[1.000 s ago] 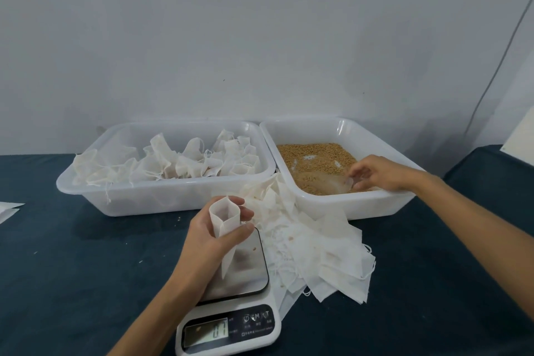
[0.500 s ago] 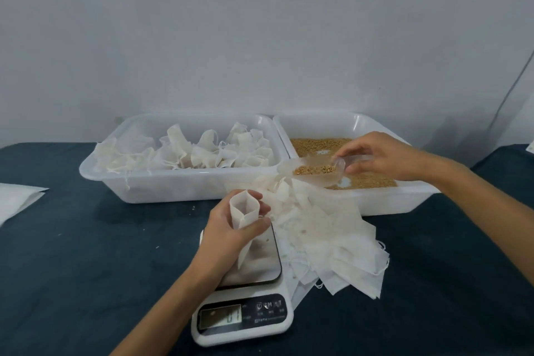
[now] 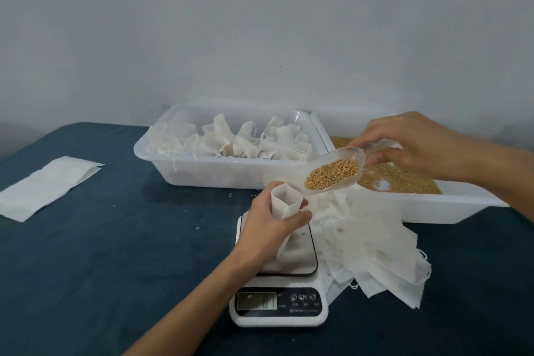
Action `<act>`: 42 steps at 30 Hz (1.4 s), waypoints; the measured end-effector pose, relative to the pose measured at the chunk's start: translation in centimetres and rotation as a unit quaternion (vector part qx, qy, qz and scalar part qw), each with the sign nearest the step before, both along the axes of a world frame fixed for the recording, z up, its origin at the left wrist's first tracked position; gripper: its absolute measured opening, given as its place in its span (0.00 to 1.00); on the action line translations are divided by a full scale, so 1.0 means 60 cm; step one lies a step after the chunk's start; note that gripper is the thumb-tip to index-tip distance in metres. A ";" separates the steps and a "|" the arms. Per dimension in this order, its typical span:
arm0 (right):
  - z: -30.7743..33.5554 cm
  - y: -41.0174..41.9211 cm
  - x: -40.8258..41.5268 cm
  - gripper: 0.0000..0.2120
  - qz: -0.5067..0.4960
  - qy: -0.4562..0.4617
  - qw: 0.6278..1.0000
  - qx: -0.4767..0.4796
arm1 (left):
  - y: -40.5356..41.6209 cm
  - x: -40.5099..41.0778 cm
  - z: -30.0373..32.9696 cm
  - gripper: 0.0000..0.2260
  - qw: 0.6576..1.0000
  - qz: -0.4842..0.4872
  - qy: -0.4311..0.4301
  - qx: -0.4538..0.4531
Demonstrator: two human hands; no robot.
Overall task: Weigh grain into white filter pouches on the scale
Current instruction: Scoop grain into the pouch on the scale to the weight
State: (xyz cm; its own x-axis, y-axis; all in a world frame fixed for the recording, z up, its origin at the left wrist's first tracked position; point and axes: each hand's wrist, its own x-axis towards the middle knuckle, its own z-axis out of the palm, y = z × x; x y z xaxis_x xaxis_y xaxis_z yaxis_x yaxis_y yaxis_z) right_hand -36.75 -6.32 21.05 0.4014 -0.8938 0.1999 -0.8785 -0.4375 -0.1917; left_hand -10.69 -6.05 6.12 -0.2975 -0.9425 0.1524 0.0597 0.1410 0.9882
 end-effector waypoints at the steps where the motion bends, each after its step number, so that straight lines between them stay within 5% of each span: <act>1: 0.002 0.002 0.002 0.18 0.000 0.006 1.000 -0.005 | 0.000 0.000 0.000 0.12 1.000 0.001 0.003 0.001; 42: 0.021 0.020 0.030 0.18 0.011 0.102 0.992 -0.074 | -0.001 0.000 0.003 0.17 1.000 -0.014 0.010 0.005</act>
